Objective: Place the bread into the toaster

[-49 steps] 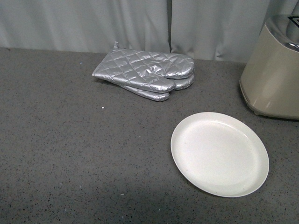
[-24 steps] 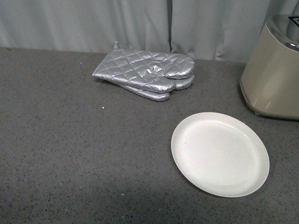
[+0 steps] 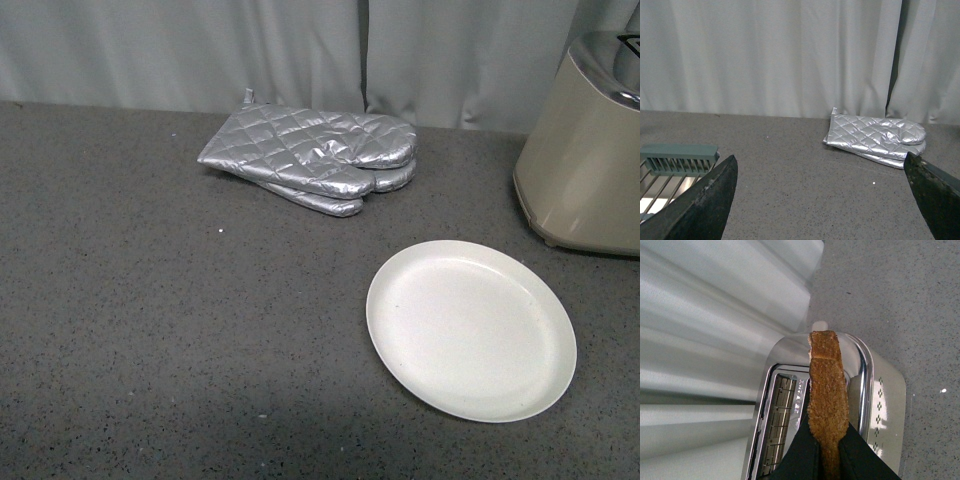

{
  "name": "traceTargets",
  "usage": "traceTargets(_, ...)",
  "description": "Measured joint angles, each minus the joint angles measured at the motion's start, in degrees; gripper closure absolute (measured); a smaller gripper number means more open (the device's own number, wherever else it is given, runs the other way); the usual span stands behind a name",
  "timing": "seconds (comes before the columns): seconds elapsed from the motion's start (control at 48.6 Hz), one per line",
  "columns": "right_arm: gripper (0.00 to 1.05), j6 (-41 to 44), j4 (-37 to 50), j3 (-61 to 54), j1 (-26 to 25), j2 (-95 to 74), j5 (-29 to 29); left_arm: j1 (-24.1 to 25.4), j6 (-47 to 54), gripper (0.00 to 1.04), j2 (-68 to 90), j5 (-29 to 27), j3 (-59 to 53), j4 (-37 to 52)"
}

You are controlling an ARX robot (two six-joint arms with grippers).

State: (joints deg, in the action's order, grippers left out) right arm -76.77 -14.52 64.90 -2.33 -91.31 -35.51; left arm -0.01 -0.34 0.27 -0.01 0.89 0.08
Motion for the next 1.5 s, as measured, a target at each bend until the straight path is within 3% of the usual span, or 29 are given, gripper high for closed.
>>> traceTargets(0.227,1.0,1.2,0.59,0.87,0.22,-2.4,0.04,0.0,-0.02,0.07,0.0,0.0,0.0,0.0)
traceTargets(0.494,0.42,5.35,3.17,5.81,2.8,-3.41,0.48,0.0,-0.02,0.07,0.0,0.0,0.0,0.0)
traceTargets(0.577,0.3,7.23,3.17,5.9,3.5,-2.05,0.5,0.0,-0.02,0.07,0.0,0.0,0.0,0.0)
traceTargets(0.721,0.07,17.79,13.05,-0.57,6.64,6.01,0.52,0.0,-0.02,0.07,0.0,0.0,0.0,0.0)
traceTargets(0.762,0.1,23.32,18.27,-4.72,7.37,10.01,4.22,0.0,-0.02,0.07,0.0,0.0,0.0,0.0)
traceTargets(0.824,0.22,38.77,33.44,-16.26,9.35,18.84,18.53,0.0,0.0,0.07,0.0,0.0,0.0,0.0)
traceTargets(0.844,0.24,39.95,35.32,-18.05,9.77,20.26,19.91,0.0,0.0,0.07,0.0,0.0,0.0,0.0)
traceTargets(0.885,0.31,50.07,41.72,-25.73,11.8,26.25,22.25,0.0,0.0,0.07,0.0,0.0,0.0,0.0)
traceTargets(0.947,0.39,58.75,45.55,-34.47,15.04,33.62,21.31,0.0,0.0,0.07,0.0,0.02,0.0,0.0)
traceTargets(1.009,0.52,67.71,42.14,-47.34,20.22,46.69,17.2,0.0,0.0,0.07,0.0,0.0,0.0,0.0)
traceTargets(1.071,0.66,72.3,28.98,-60.11,25.55,64.65,11.15,0.0,-0.02,0.07,0.0,-0.09,0.0,0.0)
traceTargets(1.153,0.79,74.69,20.2,-64.61,25.14,77.68,13.62,0.0,-0.04,0.07,-0.02,-0.11,0.0,-0.02)
traceTargets(1.277,1.03,75.73,18.18,-64.57,21.05,87.67,17.0,0.0,0.07,0.07,-0.02,0.17,0.0,-0.04)
traceTargets(1.38,1.04,76.19,17.68,-64.59,20.06,88.06,17.42,0.0,0.07,0.07,-0.09,0.15,0.0,-0.04)
traceTargets(1.503,1.04,76.41,21.75,-64.61,25.73,85.11,10.32,0.0,0.07,0.07,-0.09,-0.09,0.0,-0.04)
